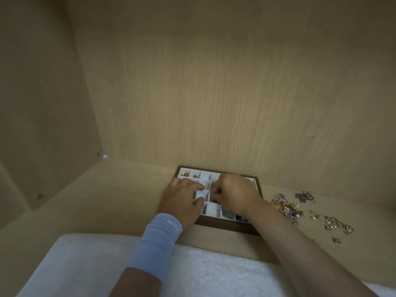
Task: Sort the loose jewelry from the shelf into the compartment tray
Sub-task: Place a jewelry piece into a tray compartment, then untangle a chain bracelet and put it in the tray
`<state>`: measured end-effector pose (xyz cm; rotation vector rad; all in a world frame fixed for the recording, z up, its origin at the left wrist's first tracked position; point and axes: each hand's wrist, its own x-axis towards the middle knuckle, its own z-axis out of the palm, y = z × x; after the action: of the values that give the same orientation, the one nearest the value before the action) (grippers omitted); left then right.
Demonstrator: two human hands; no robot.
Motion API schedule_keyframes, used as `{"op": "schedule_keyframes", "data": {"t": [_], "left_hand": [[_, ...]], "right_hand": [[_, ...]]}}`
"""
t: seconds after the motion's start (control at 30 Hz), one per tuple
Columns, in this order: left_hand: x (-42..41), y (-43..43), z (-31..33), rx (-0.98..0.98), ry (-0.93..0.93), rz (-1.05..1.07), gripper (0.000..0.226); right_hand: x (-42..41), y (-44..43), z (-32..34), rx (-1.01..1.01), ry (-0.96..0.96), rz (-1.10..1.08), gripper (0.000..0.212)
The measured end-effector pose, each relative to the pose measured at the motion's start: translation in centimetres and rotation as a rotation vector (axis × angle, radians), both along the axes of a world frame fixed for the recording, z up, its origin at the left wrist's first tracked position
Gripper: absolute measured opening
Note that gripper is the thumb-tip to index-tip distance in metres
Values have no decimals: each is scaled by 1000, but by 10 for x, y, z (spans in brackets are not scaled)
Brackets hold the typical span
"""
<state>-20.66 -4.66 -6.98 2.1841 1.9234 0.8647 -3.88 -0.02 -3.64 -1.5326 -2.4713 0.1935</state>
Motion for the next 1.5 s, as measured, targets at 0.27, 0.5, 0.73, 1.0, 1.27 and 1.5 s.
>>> {"op": "schedule_keyframes", "data": {"t": [0.27,0.5,0.73,1.0,1.27,1.5], "left_hand": [[8,-2,2,58,36,-23,30],[60,-4,17,0,26,-153,30],[121,16,29,-22,64,-287,28],[173,42,23,-56,311,-300,27],[184,49,24,-73,374,-244,21],[181,52,15,42,409,-238,26]], "right_hand": [[37,-13,14,15,233,-31,13],[127,-12,28,4,282,-239,13],[170,-5,19,-149,202,-332,18],[175,4,8,-212,66,-309,14],[182,8,6,-187,50,-339,7],[178,8,5,-178,137,-229,17]]}}
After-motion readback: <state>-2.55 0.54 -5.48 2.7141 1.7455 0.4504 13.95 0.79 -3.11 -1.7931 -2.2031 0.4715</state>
